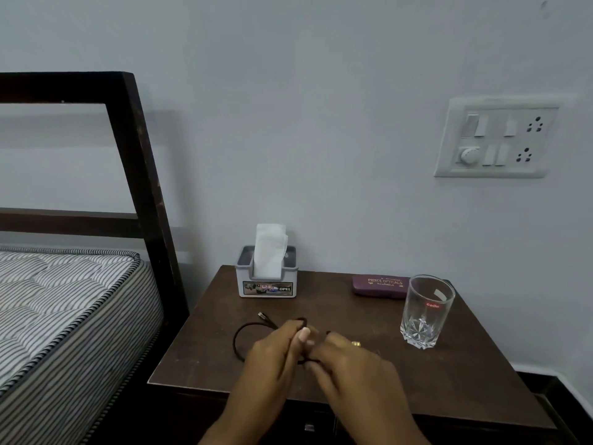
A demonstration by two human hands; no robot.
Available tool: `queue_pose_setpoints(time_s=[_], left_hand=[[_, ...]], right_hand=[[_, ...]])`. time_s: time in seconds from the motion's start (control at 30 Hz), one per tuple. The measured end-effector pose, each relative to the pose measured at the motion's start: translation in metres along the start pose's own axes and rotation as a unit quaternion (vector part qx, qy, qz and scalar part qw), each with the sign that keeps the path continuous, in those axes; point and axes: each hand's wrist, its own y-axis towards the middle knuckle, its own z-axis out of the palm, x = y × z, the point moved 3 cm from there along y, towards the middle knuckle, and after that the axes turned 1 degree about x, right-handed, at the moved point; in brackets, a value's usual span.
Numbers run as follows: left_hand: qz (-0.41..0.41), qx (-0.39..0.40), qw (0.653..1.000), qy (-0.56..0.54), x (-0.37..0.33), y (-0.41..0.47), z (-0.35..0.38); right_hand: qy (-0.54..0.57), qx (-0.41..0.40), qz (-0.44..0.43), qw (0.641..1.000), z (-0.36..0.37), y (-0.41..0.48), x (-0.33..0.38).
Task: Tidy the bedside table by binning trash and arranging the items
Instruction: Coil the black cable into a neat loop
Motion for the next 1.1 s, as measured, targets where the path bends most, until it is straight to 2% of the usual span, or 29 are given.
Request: queue_pose_setpoints(time_s=[0.13, 0.2, 0.27, 0.33, 0.43, 0.5, 0.57, 0.6, 0.7, 0.77, 0.83, 0.93, 1.0, 1.1], left_hand=[[-0.029, 0.033, 0.993, 0.109, 0.006, 0.004, -0.009], [-0.066, 0.068, 0.991, 0.090, 0.005, 0.007, -0.010], [-0.151, 0.112, 0.979, -0.074, -0.001, 0.005, -0.007], [-0.223, 0.131, 0.941, -0.220, -0.007, 0.003, -0.006], [-0.277, 0.103, 0.886, -0.358, -0.009, 0.003, -0.005], [-0.306, 0.082, 0.829, -0.460, -0.010, 0.004, -0.004], [-0.321, 0.080, 0.781, -0.530, -0.013, 0.003, -0.004], [-0.325, 0.079, 0.769, -0.545, -0.015, 0.003, -0.004], [-0.320, 0.052, 0.759, -0.564, -0.021, 0.002, -0.005], [-0.311, 0.017, 0.750, -0.584, -0.025, 0.004, -0.006], [-0.295, -0.013, 0.747, -0.596, -0.027, 0.007, -0.007], [-0.260, -0.034, 0.764, -0.590, -0.026, 0.014, -0.012], [-0.241, -0.027, 0.789, -0.564, -0.023, 0.020, -0.015], [-0.223, -0.008, 0.862, -0.455, -0.019, 0.025, -0.019]], right_hand=[[0.059, -0.047, 0.002, 0.997, -0.004, 0.003, -0.005], [0.131, -0.085, 0.010, 0.988, -0.002, 0.007, -0.011], [0.228, -0.106, 0.026, 0.967, 0.000, 0.014, -0.020], [0.322, -0.113, 0.038, 0.939, 0.001, 0.017, -0.023], [0.442, -0.072, 0.067, 0.892, 0.004, 0.020, -0.021], [0.483, -0.056, 0.074, 0.871, 0.005, 0.024, -0.019], [0.518, -0.055, 0.086, 0.849, 0.005, 0.027, -0.018], [0.539, -0.051, 0.097, 0.835, 0.005, 0.028, -0.018], [0.585, -0.040, 0.118, 0.801, 0.008, 0.029, -0.015], [0.570, -0.058, 0.111, 0.812, 0.011, 0.029, -0.010], [0.532, -0.076, 0.099, 0.837, 0.016, 0.025, -0.006], [0.375, -0.078, 0.086, 0.920, 0.021, 0.016, -0.005], [0.234, -0.029, 0.084, 0.968, 0.019, 0.010, 0.000], [0.120, 0.043, 0.082, 0.988, 0.010, 0.006, 0.011]])
